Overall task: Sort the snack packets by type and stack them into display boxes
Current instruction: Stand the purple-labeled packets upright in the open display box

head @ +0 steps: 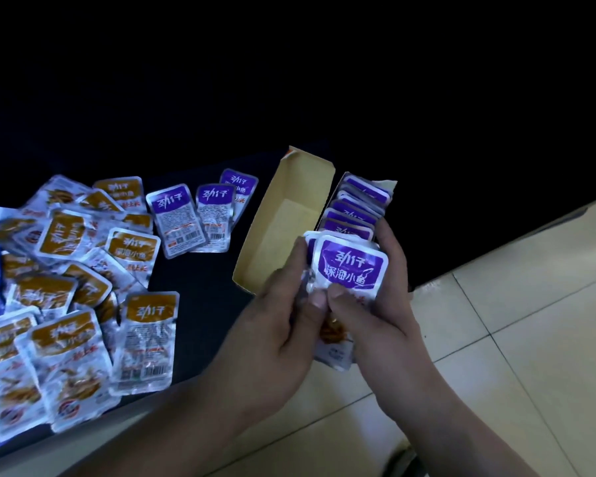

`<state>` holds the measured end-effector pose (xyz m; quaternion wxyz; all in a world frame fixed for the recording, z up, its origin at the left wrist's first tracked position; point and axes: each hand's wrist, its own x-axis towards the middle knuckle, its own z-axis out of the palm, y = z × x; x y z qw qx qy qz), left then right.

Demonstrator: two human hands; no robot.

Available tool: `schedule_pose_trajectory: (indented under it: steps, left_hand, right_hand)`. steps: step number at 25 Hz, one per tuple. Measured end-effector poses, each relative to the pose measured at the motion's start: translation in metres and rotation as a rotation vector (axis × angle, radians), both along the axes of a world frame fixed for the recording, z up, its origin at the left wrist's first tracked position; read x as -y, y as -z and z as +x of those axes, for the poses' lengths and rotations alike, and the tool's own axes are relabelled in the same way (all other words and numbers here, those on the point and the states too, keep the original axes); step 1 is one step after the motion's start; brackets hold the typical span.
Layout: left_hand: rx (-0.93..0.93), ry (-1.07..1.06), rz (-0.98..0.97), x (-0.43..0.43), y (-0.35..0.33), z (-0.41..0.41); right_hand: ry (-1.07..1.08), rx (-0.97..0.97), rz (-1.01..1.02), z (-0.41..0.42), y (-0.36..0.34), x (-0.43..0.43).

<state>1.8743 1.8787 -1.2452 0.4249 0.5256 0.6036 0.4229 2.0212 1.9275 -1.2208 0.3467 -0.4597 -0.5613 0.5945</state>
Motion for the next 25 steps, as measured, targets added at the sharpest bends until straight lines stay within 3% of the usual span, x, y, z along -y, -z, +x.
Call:
schedule_pose_trajectory:
  steps: [6,10,14,18,20,23,25]
  left_hand:
    - [0.213,-0.004,0.020,-0.008,-0.001,0.021]
    - [0.190,0.137,-0.005,-0.020,-0.009,0.000]
    - [0.079,0.292,-0.024,-0.029,-0.007,-0.019]
    - [0.168,0.157,0.042,-0.040,0.000,-0.014]
    - [-0.003,-0.012,0.119,-0.040,0.009,-0.013]
    - [-0.522,-0.140,0.212,-0.031,0.041,-0.020]
    - [-0.553,-0.111,0.158,-0.026,0.059,-0.021]
  right_hand:
    - [-0.002,-0.035,-0.112,0.007,-0.006,-0.009]
    - [-0.044,-0.069,-0.101,0.027,-0.012,-0.032]
    - [-0.211,0.105,-0.071,0.042,-0.024,-0.049]
    - [-0.129,0.154,0.052,0.034,-0.028,-0.048]
    - [-0.074,0.190,0.110,0.030,-0.027,-0.049]
    - [-0.056,0.268,0.168,0.029,-0.026,-0.053]
    - [-0.078,0.302,0.200,0.025,-0.024,-0.053]
